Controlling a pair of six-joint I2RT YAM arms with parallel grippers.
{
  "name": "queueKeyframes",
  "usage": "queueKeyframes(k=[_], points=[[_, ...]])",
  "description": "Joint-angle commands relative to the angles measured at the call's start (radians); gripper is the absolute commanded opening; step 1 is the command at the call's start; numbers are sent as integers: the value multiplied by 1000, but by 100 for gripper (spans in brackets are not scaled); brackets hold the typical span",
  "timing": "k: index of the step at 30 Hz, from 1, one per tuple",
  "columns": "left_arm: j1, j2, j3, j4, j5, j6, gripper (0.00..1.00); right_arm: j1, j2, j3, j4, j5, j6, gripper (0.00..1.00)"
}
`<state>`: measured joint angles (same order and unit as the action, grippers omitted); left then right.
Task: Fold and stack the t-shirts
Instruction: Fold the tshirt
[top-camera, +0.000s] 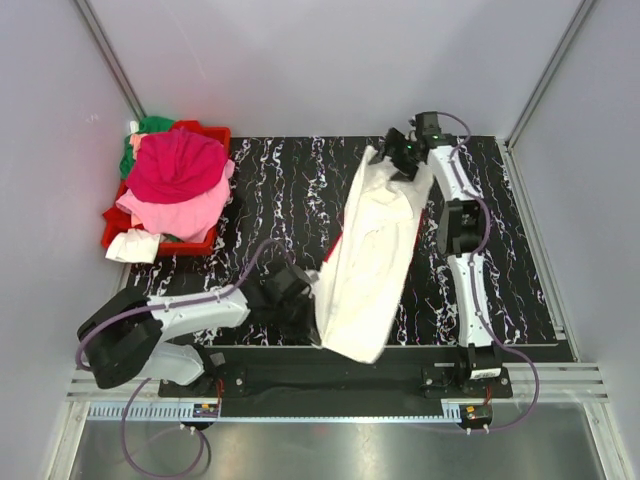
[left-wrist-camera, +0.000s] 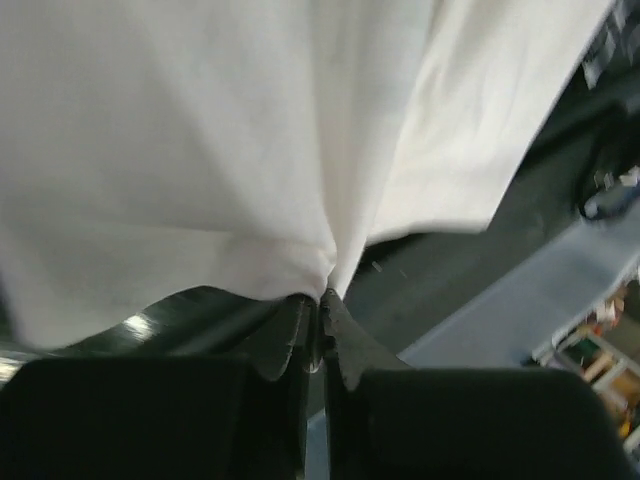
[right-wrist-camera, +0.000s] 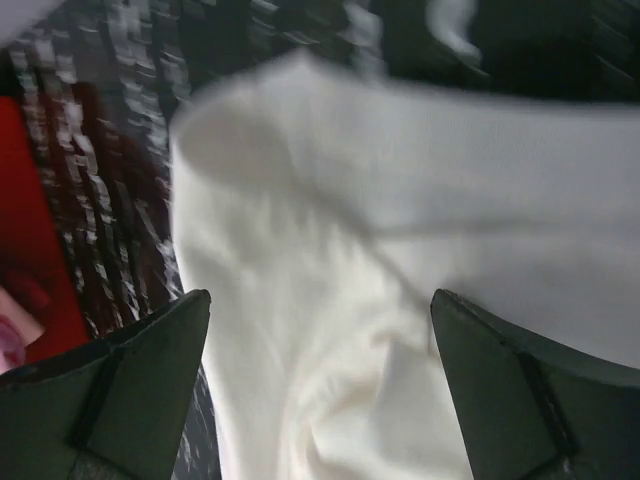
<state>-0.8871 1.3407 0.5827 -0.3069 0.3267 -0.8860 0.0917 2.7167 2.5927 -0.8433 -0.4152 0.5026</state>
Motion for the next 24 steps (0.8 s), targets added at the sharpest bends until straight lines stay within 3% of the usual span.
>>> queueKeyframes(k=[1, 2, 3, 5, 7, 9, 14, 18, 21, 24], points=[[-171, -78, 83, -50, 40, -198, 13, 143, 121, 233, 452, -209, 1, 100], [-220, -81, 139, -108, 26, -203, 20, 167, 94, 218, 513, -206, -1, 100], [-234, -86, 170, -150, 8, -205, 37, 174, 59, 174, 632, -151, 2, 100], [-254, -110, 253, -254, -53, -196, 43, 174, -54, 11, 699, -52, 1, 100], [-260, -150, 293, -309, -110, -180, 64, 172, -109, -55, 672, 99, -24, 100], [-262, -178, 330, -372, -139, -162, 73, 163, -181, -88, 615, 208, -61, 100], [-254, -212, 393, -472, -221, -123, 99, 143, -385, -310, 644, 217, -101, 100], [-225, -173, 442, -463, -244, -55, 99, 140, -488, -387, 529, 231, -131, 100], [-110, -143, 492, -440, -242, 16, 94, 140, -543, -408, 346, 286, -139, 100], [72, -54, 575, -394, -215, 143, 84, 140, -635, -521, 247, 329, -127, 100]])
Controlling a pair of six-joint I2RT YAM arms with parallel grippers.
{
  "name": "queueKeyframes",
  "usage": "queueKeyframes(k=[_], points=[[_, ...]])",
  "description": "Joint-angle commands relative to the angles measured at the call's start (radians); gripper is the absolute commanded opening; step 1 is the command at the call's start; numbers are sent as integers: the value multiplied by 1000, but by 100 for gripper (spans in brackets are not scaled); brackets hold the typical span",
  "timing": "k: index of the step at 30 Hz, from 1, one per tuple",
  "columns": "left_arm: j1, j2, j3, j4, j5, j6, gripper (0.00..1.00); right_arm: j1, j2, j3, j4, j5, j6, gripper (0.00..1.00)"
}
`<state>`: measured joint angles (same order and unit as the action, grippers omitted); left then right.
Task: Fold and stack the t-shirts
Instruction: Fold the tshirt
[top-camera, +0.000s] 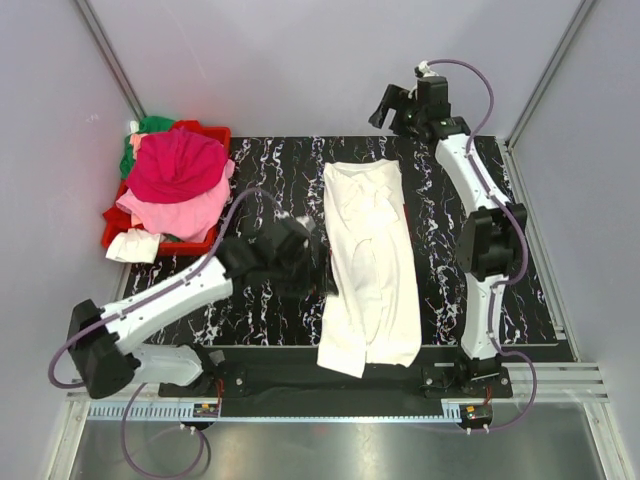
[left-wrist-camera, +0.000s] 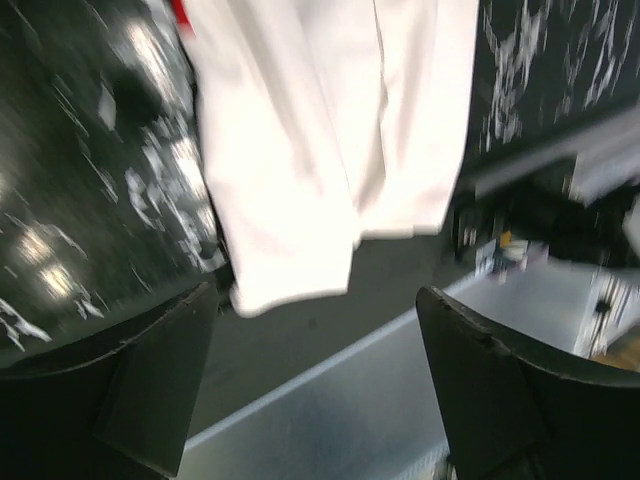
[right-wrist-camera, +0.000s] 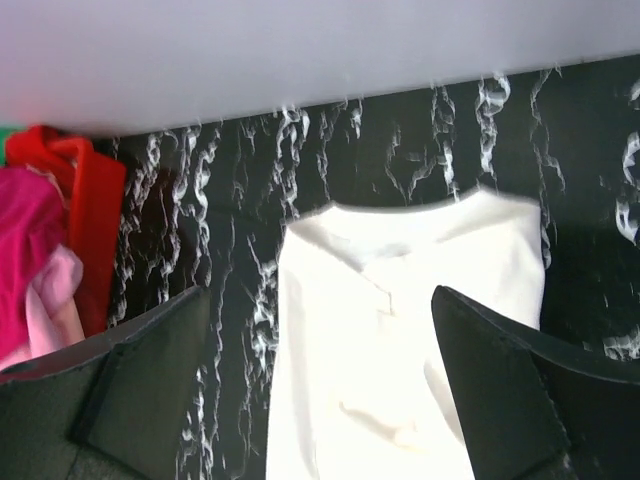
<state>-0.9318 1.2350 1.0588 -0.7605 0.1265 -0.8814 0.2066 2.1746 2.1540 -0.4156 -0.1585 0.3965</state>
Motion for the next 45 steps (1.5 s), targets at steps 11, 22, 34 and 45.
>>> queueKeyframes(k=[11, 22, 34, 45], points=[[531, 884, 901, 184, 173, 364, 62, 40, -686, -1107, 296, -58, 301, 100], [617, 1354, 1296, 476, 329, 273, 69, 53, -1007, -1515, 579, -136, 243, 100], [597, 1500, 1366, 638, 342, 153, 0, 50, -960, -1513, 600, -159, 255, 100], [712, 1469, 1360, 739, -31, -208, 0, 53, -955, -1530, 627, -167, 260, 100]])
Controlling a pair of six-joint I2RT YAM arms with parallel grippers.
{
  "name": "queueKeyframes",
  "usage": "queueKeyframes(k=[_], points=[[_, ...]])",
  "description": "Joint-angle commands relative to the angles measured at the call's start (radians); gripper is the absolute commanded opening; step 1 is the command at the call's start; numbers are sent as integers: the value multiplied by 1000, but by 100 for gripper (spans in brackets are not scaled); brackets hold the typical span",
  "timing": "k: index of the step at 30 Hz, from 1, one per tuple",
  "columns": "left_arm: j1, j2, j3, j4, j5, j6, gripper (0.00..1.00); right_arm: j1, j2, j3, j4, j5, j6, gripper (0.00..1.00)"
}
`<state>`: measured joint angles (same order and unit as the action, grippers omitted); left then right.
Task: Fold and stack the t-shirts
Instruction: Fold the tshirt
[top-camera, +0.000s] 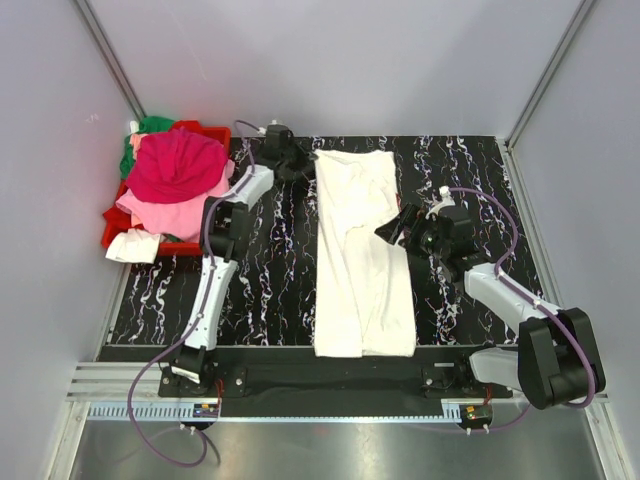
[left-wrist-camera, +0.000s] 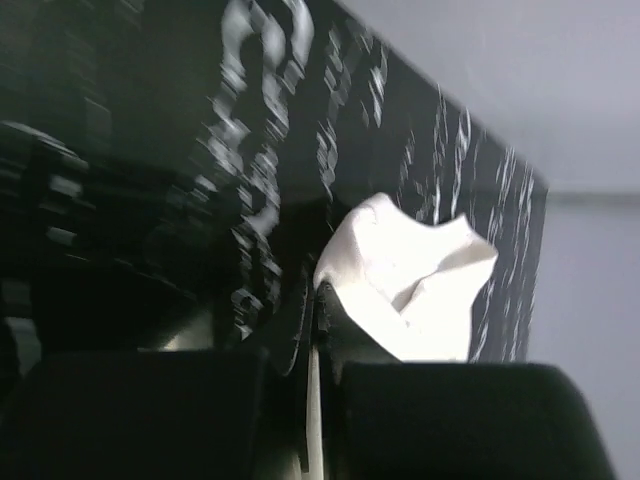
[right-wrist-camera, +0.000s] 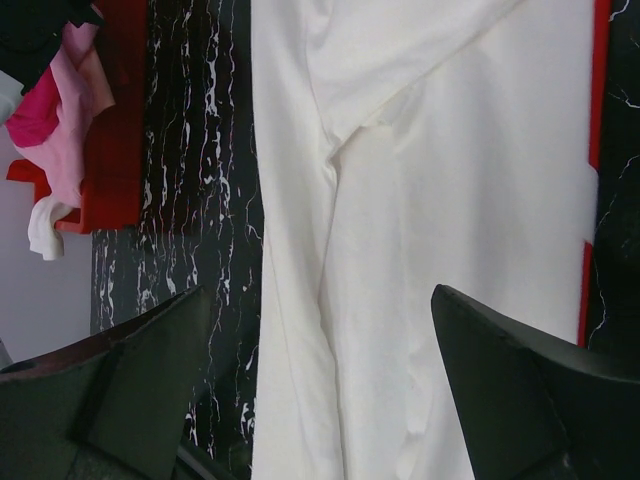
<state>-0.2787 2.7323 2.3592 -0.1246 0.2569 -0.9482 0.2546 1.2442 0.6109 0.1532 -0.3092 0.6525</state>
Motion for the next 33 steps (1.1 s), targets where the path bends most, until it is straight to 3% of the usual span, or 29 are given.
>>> queueKeyframes(k=[1, 2, 3, 5, 8, 9, 13, 16, 20, 23, 26, 28, 33], points=[[59, -14, 116, 95, -177, -146, 0, 3, -26, 10, 62, -14, 4, 100], [59, -3, 135, 97, -176, -149, 0, 3, -28, 9, 63, -13, 7, 100], [61, 6, 143, 98, -168, -155, 9, 3, -26, 12, 62, -14, 7, 100], [62, -11, 112, 105, -147, -147, 16, 5, -20, 15, 56, -13, 6, 100], [67, -71, 34, 121, -53, -75, 87, 3, -3, 30, 43, -13, 2, 100], [67, -88, 23, 118, -10, -57, 99, 3, 0, 33, 40, -13, 2, 100], [72, -193, -24, 18, 79, 23, 99, 3, 11, 49, 20, -13, -1, 100], [72, -333, -127, -122, 122, 104, 99, 3, -31, 101, -113, 42, 13, 100], [59, -665, -447, -282, 67, 224, 99, 3, -97, 180, -586, 266, 96, 100], [33, -889, -746, -382, -16, 293, 99, 3, -63, 256, -829, 289, 75, 100], [-45, -1088, -1108, -400, -80, 299, 98, 3, -55, 212, -880, 234, 55, 99], [-89, -1173, -1231, -391, -105, 293, 97, 5, -83, 175, -877, 220, 64, 97], [-200, -1385, -1552, -310, -82, 208, 94, 3, -86, 55, -814, 110, 72, 82]])
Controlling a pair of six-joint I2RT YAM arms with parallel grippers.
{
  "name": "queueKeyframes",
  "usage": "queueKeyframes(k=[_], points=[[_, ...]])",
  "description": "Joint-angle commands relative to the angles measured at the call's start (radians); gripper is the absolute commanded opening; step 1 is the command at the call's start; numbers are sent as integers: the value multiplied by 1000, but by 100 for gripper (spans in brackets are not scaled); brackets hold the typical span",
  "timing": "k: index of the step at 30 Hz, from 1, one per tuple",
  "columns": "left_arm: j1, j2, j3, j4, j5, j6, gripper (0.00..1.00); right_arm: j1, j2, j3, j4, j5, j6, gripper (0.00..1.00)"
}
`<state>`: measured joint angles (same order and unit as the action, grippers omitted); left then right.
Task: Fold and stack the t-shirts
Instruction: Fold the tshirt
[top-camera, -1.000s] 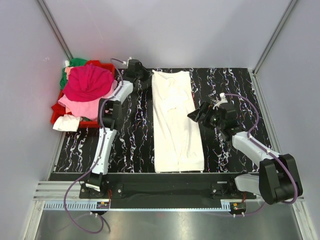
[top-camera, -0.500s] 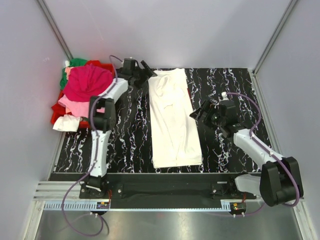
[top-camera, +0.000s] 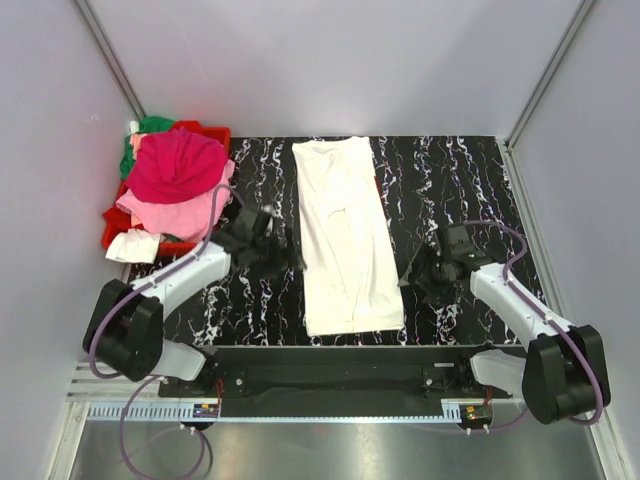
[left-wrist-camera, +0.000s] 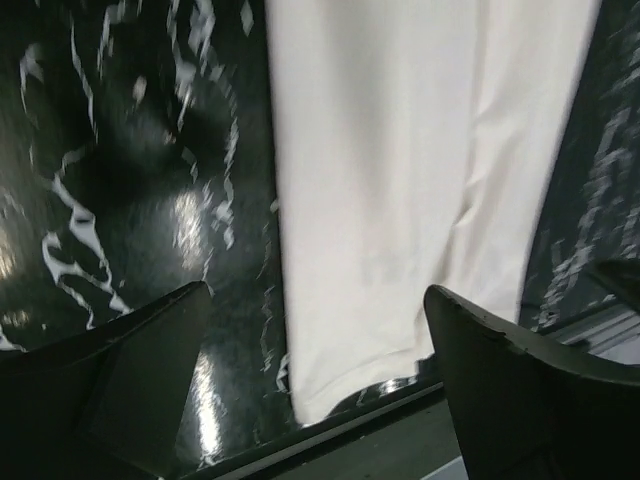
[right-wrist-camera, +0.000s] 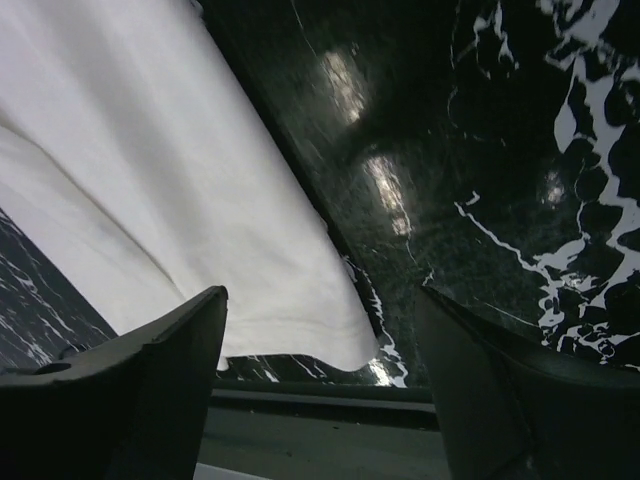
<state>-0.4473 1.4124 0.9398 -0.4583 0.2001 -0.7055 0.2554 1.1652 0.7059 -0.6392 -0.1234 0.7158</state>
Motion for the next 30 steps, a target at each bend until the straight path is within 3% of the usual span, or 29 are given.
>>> queueKeyframes(k=[1, 6, 12, 18, 20, 25, 30], points=[[-48, -87, -163, 35, -24, -48, 93, 4, 23, -49, -14, -114, -1, 81], [-116, -167, -332, 128, -12, -138, 91, 10, 59, -118, 55, -168, -1, 74], [-214, -170, -426, 188, -19, -213, 87, 61, 27, -181, 65, -186, 42, 66], [-307, -148, -533, 320, -2, -307, 77, 117, -21, -264, 111, -193, 103, 53], [-327, -113, -542, 352, 2, -325, 76, 125, -12, -261, 119, -186, 106, 50], [-384, -15, -507, 382, 13, -333, 59, 150, 40, -252, 141, -180, 108, 38], [-445, -10, -510, 362, -1, -379, 54, 153, 19, -255, 135, -164, 114, 22]])
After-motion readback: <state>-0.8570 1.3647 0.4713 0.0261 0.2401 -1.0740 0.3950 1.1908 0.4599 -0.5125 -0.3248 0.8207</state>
